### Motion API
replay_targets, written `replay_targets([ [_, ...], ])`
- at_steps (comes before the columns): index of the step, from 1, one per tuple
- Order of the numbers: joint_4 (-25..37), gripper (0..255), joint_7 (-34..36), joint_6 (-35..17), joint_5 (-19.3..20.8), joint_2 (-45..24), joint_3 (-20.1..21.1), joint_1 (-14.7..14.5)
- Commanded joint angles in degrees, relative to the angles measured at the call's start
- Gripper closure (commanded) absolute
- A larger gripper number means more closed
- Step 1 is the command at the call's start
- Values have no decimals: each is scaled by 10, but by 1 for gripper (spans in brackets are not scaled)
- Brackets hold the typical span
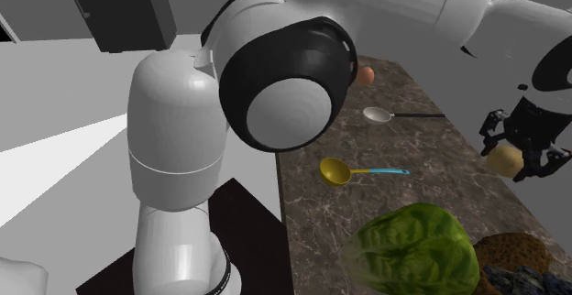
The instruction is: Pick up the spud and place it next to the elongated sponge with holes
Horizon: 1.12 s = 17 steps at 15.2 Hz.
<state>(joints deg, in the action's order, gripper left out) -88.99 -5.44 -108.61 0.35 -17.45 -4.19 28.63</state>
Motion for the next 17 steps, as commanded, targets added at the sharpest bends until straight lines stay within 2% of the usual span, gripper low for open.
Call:
replay_targets([
  [1,-4,255,-3,-10,-1,-6,-1,2],
  [17,-84,255,-2,-121,-3,-37,0,2],
])
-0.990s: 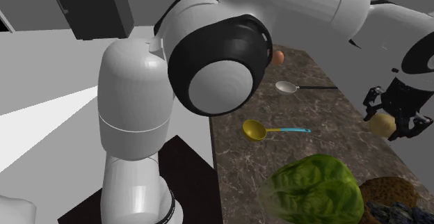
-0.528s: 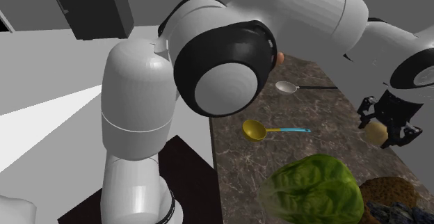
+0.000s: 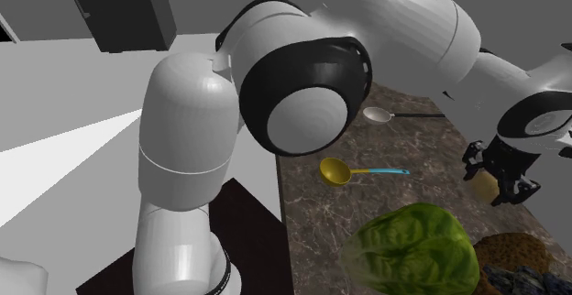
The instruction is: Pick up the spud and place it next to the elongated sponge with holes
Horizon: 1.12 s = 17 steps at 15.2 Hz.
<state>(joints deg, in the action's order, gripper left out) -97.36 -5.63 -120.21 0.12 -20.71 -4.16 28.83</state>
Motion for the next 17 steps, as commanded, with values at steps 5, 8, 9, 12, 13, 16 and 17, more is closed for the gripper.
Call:
replay_targets([
  [5,-17,255,0,-36,-1,-18,0,1],
  [8,-17,255,0,-35,-1,-18,1,1],
  [9,-17,255,0,-35,-1,-18,1,1],
  [12,-17,255,0,-35,-1,-18,1,1],
  [13,-18,0,0,-37,-1,-19,1,0],
  [16,-16,0,0,-34,-1,-18,1,0],
  [17,-16,0,0,-34,-1,-18,1,0],
])
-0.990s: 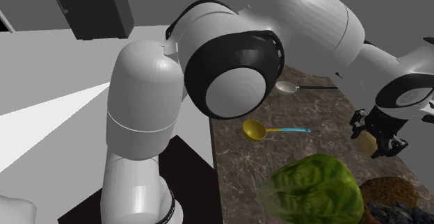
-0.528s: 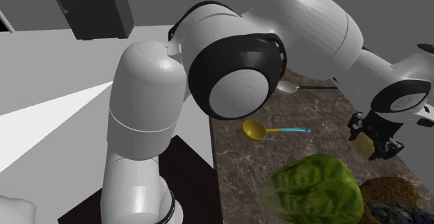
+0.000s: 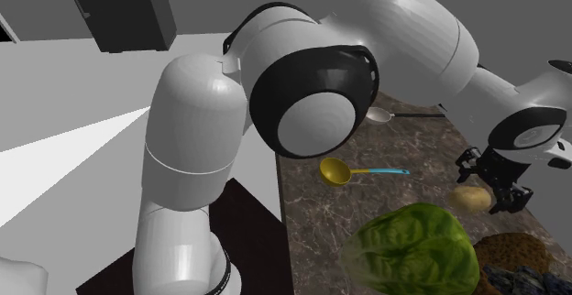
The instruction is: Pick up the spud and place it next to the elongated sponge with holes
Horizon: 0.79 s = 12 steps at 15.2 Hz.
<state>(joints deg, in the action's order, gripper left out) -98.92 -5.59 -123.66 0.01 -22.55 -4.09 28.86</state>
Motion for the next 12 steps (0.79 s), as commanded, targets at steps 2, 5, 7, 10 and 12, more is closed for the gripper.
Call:
replay_targets([
  [2,6,0,0,15,1,9,0,0],
  [5,30,0,1,60,2,30,-1,-1],
  [7,30,0,1,60,2,30,-1,-1],
  [10,30,0,1,60,2,30,-1,-1],
  [12,30,0,1,60,2,30,-1,-1],
])
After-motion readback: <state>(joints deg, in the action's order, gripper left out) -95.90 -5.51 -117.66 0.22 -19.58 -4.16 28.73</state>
